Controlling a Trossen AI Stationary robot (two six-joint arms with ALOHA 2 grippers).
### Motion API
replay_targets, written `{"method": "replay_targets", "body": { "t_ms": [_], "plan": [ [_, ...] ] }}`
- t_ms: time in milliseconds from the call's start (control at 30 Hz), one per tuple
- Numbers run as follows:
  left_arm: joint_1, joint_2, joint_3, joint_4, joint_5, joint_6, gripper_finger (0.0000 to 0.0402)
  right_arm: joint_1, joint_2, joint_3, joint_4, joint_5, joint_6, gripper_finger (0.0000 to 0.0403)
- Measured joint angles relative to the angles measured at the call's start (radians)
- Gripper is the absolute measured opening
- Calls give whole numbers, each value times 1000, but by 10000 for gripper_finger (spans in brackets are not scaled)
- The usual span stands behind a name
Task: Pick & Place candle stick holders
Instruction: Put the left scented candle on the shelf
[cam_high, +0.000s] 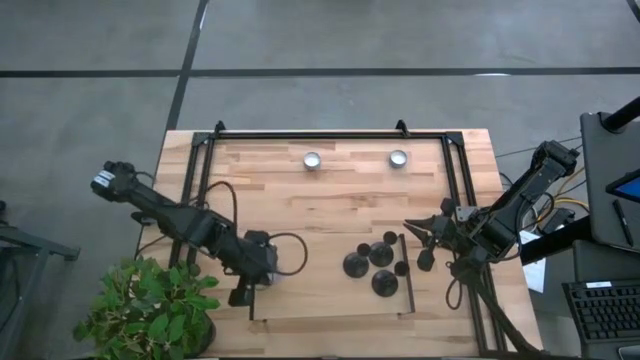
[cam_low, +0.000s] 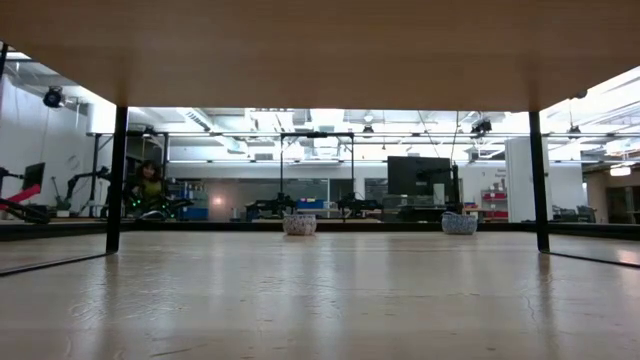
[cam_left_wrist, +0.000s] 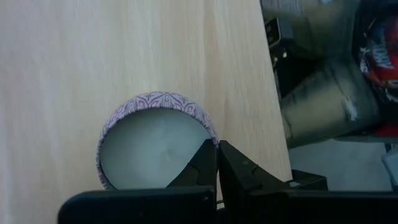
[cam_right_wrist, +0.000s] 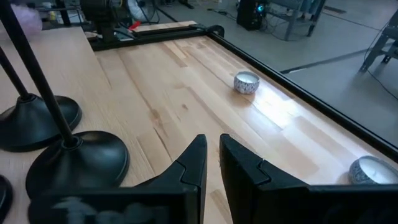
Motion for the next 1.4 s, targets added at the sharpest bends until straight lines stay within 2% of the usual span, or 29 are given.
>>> {"method": "replay_targets", "body": {
  "t_ms": [400, 633, 900, 1133, 1300, 1400],
  "plan": [
    [15, 41, 5, -69, 34, -67, 0, 0, 0, -3, 0, 0, -3, 38],
    [15, 42, 48, -85, 48, -109, 1, 0, 0, -13, -2, 0, -4, 38],
    [34, 42, 44, -138, 36, -178, 36, 0, 0, -13, 0, 1, -3, 38],
    [40, 42, 55, -141, 39, -163, 68, 0, 0, -13, -1, 1, -4, 38],
    [62, 40, 95, -143, 32, -104, 72, 0, 0, -13, -1, 1, -5, 38],
    [88, 40, 132, -139, -63, -46, 70, 0, 0, -13, -1, 1, -11, 38]
  ]
}}
